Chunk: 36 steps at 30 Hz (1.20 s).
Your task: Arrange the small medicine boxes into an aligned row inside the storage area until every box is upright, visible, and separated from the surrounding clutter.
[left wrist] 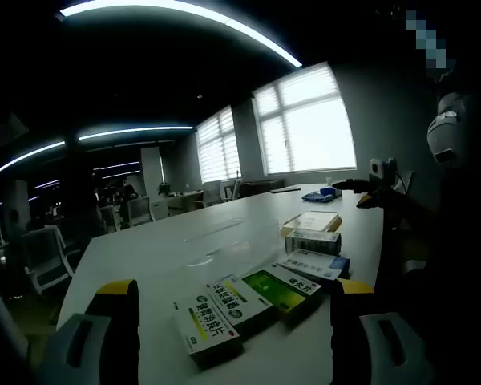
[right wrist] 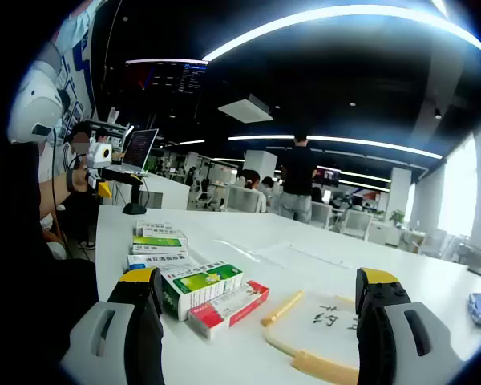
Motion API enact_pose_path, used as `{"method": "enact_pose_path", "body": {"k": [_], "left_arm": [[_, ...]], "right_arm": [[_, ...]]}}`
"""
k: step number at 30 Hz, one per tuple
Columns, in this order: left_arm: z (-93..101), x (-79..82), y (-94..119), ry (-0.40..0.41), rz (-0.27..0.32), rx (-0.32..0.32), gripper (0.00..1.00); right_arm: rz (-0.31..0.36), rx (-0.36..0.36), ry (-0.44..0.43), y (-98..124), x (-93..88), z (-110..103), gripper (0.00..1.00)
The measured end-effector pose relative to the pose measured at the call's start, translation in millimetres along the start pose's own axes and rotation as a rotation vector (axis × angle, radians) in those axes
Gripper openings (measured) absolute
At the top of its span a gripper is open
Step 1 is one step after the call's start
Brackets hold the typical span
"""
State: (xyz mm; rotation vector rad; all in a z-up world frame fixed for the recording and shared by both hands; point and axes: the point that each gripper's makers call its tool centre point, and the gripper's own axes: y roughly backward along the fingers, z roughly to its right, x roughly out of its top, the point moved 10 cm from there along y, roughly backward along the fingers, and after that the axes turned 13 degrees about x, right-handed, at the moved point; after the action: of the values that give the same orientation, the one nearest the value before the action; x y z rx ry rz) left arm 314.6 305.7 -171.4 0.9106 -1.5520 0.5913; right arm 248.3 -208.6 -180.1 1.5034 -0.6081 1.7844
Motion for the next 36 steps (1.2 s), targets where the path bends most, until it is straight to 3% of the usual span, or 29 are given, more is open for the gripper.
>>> {"method": "enact_pose_path", "body": {"k": [36], "left_arm": [[4.8,2.3,1.0,-0.010,-0.004,-0.005,0.99]], "right_arm": [[-0.001,0.002,-0.005,0.2,-1.9,0.4,0.99]]}}
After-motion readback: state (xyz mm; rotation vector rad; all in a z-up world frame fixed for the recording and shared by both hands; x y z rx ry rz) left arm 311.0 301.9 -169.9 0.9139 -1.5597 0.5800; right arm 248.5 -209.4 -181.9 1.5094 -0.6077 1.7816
